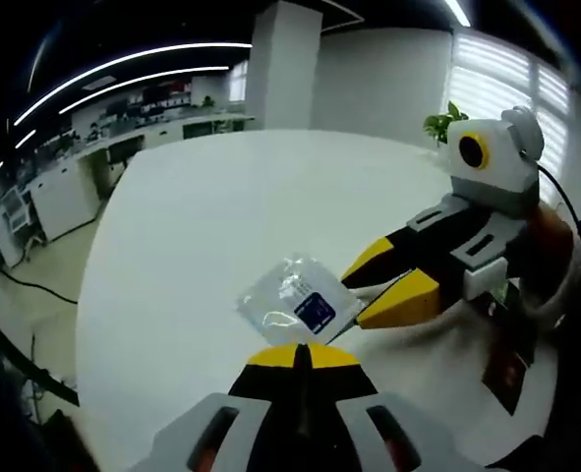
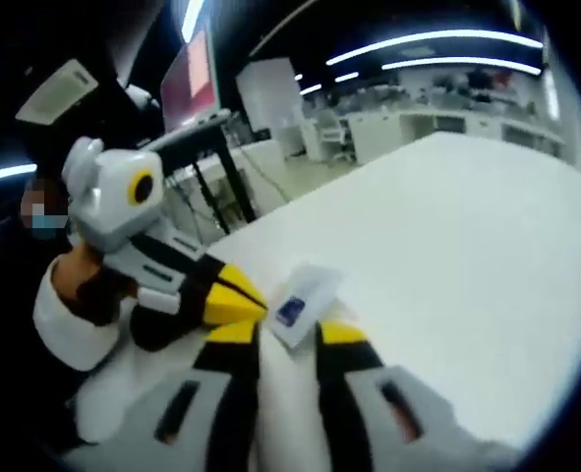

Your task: Arrange the skincare products in the storage area until every visible bottle or jar stands upright without overlapping.

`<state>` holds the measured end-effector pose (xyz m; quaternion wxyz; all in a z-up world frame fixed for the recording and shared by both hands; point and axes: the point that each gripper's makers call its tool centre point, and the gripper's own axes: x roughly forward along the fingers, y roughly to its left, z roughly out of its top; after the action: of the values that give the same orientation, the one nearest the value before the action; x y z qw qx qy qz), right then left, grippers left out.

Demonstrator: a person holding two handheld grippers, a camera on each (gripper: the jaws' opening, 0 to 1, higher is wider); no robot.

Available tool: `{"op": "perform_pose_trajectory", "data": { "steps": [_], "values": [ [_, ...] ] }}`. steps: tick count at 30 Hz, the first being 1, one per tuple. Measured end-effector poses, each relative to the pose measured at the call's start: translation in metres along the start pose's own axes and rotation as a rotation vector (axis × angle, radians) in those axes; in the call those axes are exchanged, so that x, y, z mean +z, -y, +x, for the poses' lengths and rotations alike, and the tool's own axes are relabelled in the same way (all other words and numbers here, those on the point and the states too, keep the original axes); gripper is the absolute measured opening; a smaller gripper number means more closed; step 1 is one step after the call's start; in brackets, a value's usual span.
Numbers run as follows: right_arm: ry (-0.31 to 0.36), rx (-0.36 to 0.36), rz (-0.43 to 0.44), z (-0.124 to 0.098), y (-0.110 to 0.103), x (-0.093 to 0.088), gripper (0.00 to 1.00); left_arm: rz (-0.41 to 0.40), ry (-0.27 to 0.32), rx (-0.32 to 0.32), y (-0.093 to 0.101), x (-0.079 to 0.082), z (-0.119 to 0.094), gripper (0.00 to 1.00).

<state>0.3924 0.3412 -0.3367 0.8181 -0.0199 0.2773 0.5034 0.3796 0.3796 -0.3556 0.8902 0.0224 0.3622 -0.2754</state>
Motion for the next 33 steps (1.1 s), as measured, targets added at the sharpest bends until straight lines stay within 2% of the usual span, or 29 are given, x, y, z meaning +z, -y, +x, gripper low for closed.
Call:
{"op": "perform_pose_trajectory", "data": {
  "steps": [3, 11, 13, 15, 22, 28, 33],
  "values": [
    [0.009, 0.019, 0.001, 0.001, -0.003, 0.001, 0.06, 0.003, -0.001, -0.001, 0.001, 0.0, 0.0, 0.0],
    [0.005, 0.036, -0.013, 0.001, -0.008, 0.001, 0.02, 0.002, -0.001, 0.0, 0.002, 0.0, 0.0, 0.0],
    [0.001, 0.031, -0.023, 0.0, -0.009, 0.001, 0.0, 0.034, 0.013, -0.007, 0.005, 0.002, -0.002, 0.0],
    [0.001, 0.024, -0.045, -0.002, -0.01, 0.002, 0.0, 0.015, 0.042, -0.024, 0.007, 0.006, -0.006, 0.0],
    [0.003, 0.03, -0.092, -0.004, -0.016, 0.005, 0.0, 0.015, 0.08, -0.042, 0.011, 0.009, -0.014, 0.0],
    [0.026, 0.023, -0.096, -0.009, -0.018, 0.011, 0.0, 0.011, 0.113, -0.04, 0.011, 0.012, -0.022, 0.0],
    [0.061, 0.012, -0.087, -0.015, -0.019, 0.018, 0.0, 0.041, 0.14, -0.035, 0.013, 0.015, -0.029, 0.0]
  ]
}}
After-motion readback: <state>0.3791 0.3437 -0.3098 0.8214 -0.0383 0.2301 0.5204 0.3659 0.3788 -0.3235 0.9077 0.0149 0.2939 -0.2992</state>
